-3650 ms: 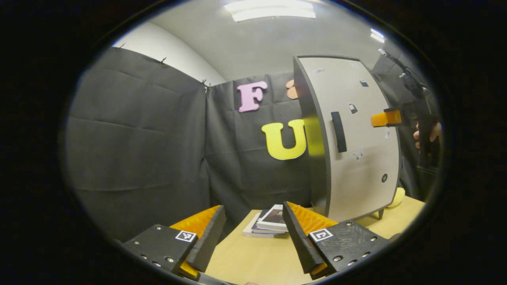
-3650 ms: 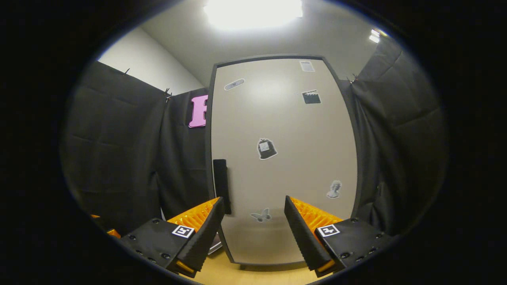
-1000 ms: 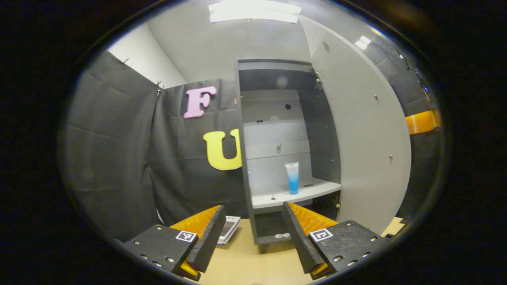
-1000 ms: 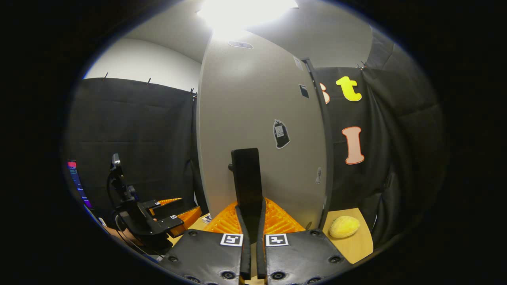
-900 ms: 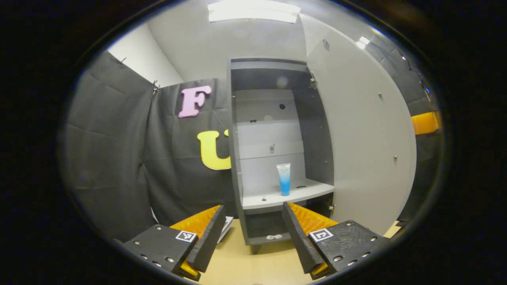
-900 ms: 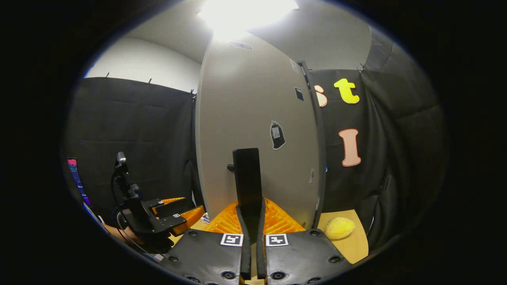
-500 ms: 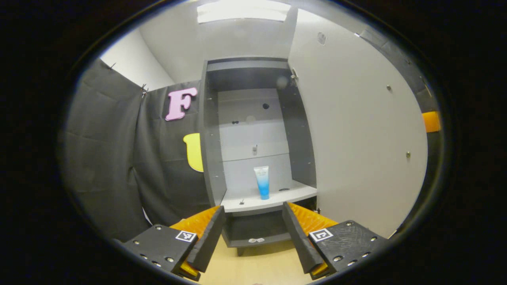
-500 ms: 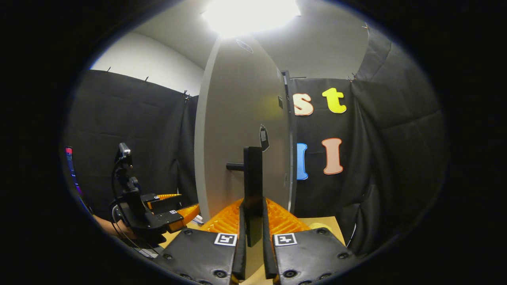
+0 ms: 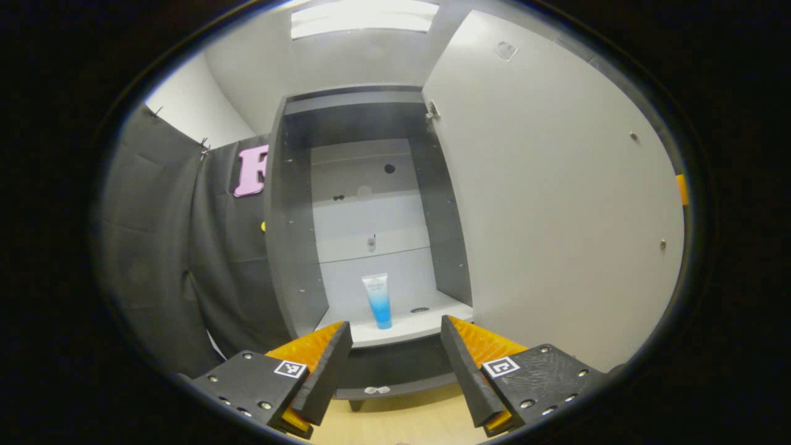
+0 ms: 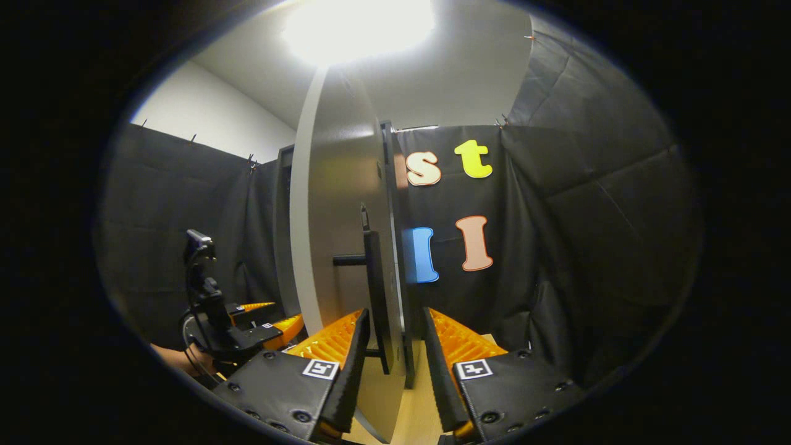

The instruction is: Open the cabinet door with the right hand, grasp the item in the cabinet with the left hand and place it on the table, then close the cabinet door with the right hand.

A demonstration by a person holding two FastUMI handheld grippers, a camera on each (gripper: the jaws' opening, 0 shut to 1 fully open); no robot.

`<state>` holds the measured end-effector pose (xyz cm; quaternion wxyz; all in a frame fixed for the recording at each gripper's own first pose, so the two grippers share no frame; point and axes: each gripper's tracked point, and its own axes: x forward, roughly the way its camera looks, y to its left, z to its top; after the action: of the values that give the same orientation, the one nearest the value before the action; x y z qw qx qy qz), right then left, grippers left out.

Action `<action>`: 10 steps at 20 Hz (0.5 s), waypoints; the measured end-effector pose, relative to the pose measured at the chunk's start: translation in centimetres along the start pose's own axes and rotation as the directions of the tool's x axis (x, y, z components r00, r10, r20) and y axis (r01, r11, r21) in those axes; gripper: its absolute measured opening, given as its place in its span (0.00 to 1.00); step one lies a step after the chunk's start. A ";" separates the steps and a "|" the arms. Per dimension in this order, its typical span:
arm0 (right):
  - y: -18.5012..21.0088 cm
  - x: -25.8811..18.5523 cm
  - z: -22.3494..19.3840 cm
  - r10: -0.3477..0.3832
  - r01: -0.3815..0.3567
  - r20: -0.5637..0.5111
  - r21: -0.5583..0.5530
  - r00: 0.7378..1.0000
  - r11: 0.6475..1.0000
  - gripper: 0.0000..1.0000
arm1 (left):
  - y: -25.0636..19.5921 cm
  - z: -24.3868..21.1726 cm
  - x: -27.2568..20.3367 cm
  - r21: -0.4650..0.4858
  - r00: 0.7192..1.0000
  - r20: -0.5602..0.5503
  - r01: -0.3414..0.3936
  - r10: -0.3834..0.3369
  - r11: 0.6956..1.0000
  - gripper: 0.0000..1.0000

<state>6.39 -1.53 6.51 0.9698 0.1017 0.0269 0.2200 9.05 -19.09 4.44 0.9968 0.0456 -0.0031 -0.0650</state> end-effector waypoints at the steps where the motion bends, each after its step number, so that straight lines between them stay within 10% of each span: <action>1: -1.1 -0.7 0.3 -0.042 0.042 0.009 -0.002 0.999 0.999 0.67 | -0.2 0.1 1.1 -0.001 1.000 0.001 0.005 -0.005 1.000 0.87; 3: -4.4 -2.5 0.4 -0.179 0.179 0.019 -0.016 0.984 0.984 0.98 | -0.4 0.3 4.1 -0.012 1.000 0.002 0.009 -0.009 1.000 0.87; 10: -10.8 -8.1 -1.8 -0.535 0.535 -0.027 0.039 0.845 0.844 0.98 | 2.1 -0.8 13.6 -0.022 0.999 -0.006 -0.033 0.033 0.999 0.87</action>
<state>3.48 -14.23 2.56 0.9899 0.1103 0.0663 -0.0588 22.84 -18.68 3.85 0.9982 0.0348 -0.0004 -0.0485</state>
